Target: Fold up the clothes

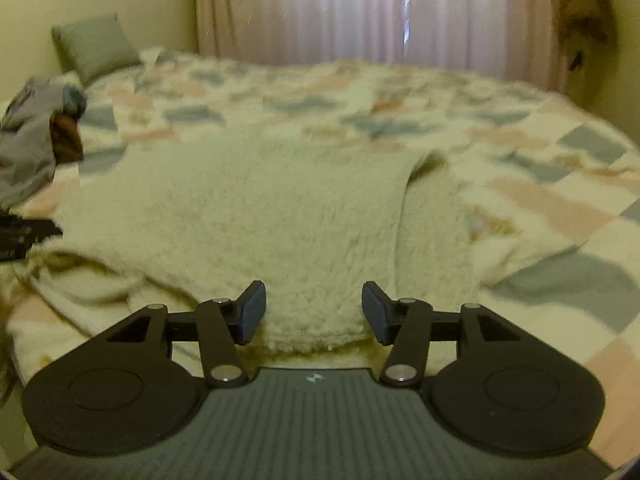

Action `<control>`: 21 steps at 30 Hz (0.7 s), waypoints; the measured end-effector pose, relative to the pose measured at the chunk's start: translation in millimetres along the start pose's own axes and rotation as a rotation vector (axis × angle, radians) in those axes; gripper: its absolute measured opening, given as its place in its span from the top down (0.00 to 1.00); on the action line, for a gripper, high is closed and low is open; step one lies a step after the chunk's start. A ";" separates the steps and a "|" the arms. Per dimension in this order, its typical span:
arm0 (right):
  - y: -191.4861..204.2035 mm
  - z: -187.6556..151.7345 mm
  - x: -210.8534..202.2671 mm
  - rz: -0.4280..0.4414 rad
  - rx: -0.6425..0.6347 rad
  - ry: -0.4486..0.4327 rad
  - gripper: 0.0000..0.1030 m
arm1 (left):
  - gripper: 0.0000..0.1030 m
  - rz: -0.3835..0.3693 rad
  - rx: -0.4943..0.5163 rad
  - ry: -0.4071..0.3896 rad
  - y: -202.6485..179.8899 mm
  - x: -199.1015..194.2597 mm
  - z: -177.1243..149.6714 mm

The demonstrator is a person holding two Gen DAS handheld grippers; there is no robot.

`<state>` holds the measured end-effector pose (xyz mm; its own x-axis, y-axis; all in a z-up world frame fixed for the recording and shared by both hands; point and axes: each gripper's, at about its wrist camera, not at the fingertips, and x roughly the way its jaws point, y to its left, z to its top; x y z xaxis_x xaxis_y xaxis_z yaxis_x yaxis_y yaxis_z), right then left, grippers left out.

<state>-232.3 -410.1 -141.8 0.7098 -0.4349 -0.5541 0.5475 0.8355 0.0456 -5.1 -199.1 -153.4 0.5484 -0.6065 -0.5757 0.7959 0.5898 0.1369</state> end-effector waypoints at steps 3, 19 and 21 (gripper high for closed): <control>13.0 3.0 -3.9 -0.015 -0.042 -0.039 0.50 | 0.75 -0.036 -0.016 -0.027 -7.9 -7.3 1.3; 46.5 -18.4 -2.5 -0.046 -0.032 0.041 0.30 | 0.71 0.064 0.023 0.067 -45.0 -21.1 -22.0; 46.1 -17.8 -20.7 -0.021 0.025 0.007 0.30 | 0.68 0.079 0.014 0.079 -47.1 -30.9 -20.6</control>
<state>-229.7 -356.6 -143.0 0.6950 -0.4501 -0.5607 0.5734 0.8174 0.0546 -64.9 -197.2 -158.7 0.5878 -0.5144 -0.6244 0.7550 0.6260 0.1950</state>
